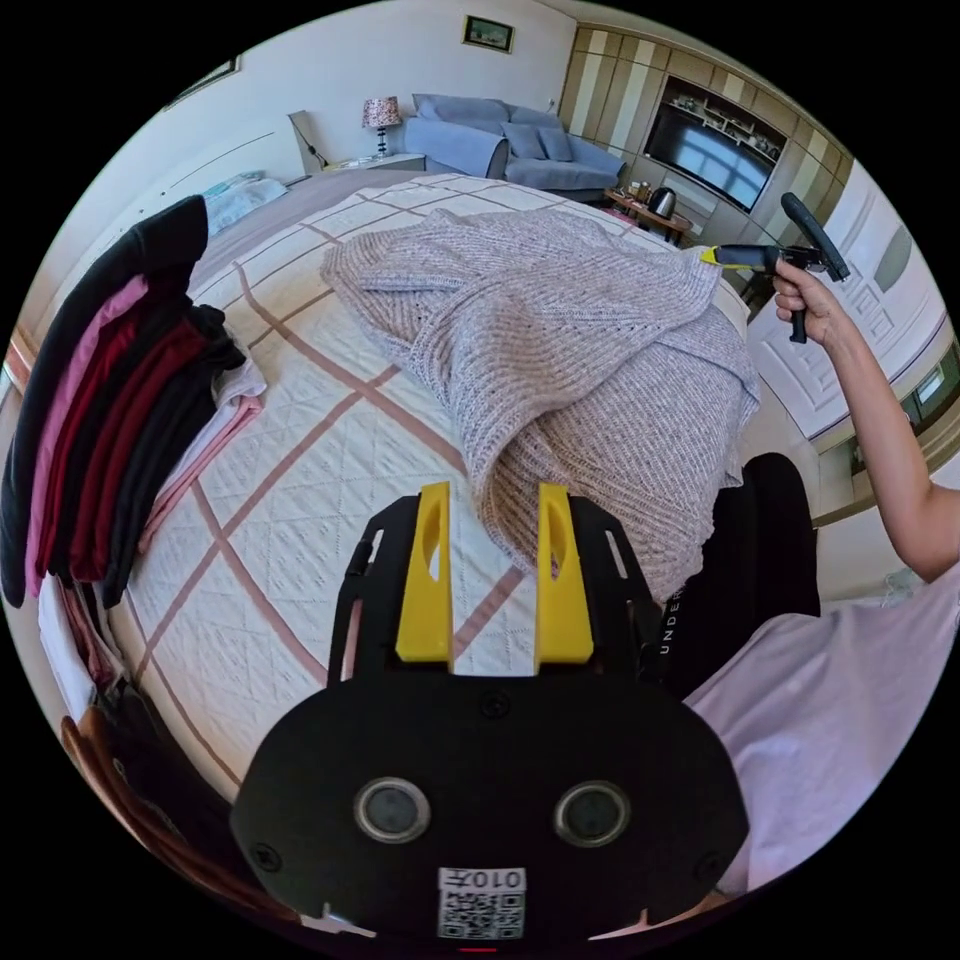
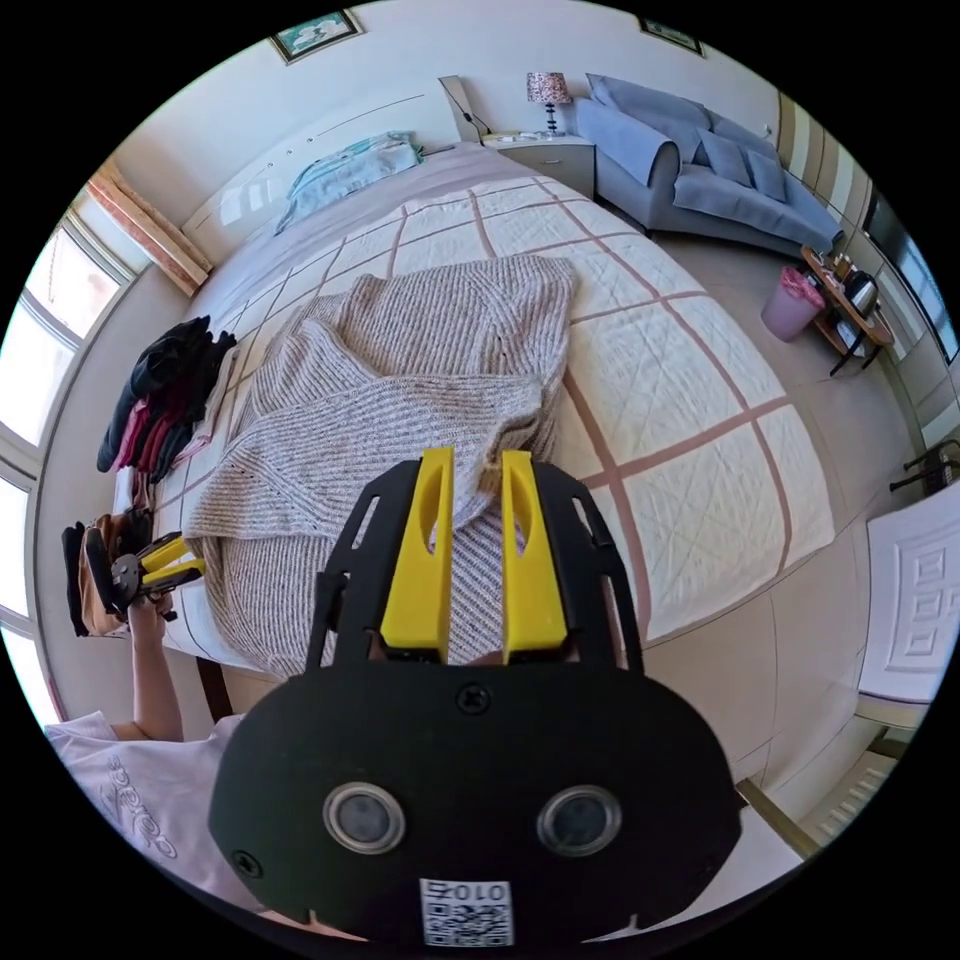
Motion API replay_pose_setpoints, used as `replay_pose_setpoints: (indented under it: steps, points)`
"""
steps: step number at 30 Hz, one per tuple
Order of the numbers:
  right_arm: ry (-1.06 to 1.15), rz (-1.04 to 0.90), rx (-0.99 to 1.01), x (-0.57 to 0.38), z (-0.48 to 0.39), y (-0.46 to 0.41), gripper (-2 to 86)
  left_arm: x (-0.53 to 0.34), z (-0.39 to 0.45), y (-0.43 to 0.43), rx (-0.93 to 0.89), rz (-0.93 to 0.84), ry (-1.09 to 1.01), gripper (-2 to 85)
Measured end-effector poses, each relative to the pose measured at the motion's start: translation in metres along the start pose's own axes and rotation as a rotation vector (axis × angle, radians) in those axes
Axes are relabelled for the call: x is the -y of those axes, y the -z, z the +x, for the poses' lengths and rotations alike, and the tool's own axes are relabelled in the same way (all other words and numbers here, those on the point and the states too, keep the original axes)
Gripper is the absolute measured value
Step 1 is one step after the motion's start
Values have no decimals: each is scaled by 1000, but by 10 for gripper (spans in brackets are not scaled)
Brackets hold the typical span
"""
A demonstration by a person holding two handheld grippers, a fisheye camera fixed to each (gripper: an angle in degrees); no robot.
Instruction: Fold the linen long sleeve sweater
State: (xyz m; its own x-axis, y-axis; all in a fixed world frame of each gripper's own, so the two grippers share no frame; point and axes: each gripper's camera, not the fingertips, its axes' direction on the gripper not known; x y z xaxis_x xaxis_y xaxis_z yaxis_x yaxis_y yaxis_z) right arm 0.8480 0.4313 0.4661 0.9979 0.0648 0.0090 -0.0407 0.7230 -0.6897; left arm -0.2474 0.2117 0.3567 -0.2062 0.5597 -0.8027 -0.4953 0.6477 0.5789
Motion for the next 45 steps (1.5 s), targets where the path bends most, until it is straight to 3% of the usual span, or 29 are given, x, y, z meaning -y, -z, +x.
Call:
replay_pose_setpoints:
  steps: [6, 11, 14, 17, 20, 24, 28, 30, 33, 36, 39, 45]
  points:
    - [-55, -33, 62, -3, 23, -31, 70, -9, -4, -6, -28, -4, -47, 49]
    - [-63, -66, 37, 10, 22, -34, 51, -29, -10, 5, 83, -23, -42, 17]
    - [131, -53, -12, 43, -20, -4, 48, -49, -27, 18, 109, -19, 30, 9]
    - [399, 29, -75, 77, -75, 45, 47, -79, -53, 31, 6, 71, 176, 6]
    - [584, 192, -12, 85, -97, 93, 47, -122, -81, 28, -162, 211, 393, 5]
    - [455, 143, 2, 97, -53, 76, 47, -153, -76, 22, -117, 246, 476, 6]
    - [252, -325, 28, 100, 26, -50, 48, -138, -54, 24, 30, 180, 364, 11]
    - [211, -254, 122, 83, 43, -68, 48, -129, -48, 20, 58, 125, 308, 17]
    - [104, -159, 276, 68, 68, -59, 49, -124, -49, 25, -51, 104, 248, 37]
    - [144, -170, 244, 63, 65, -55, 49, -109, -51, 69, -91, 193, 173, 59]
    - [180, -190, 177, 63, 52, -58, 49, -55, -54, 92, -15, 169, -50, 78]
    - [187, -220, 88, 57, 31, -62, 49, 73, -73, 25, 22, 83, -461, 119]
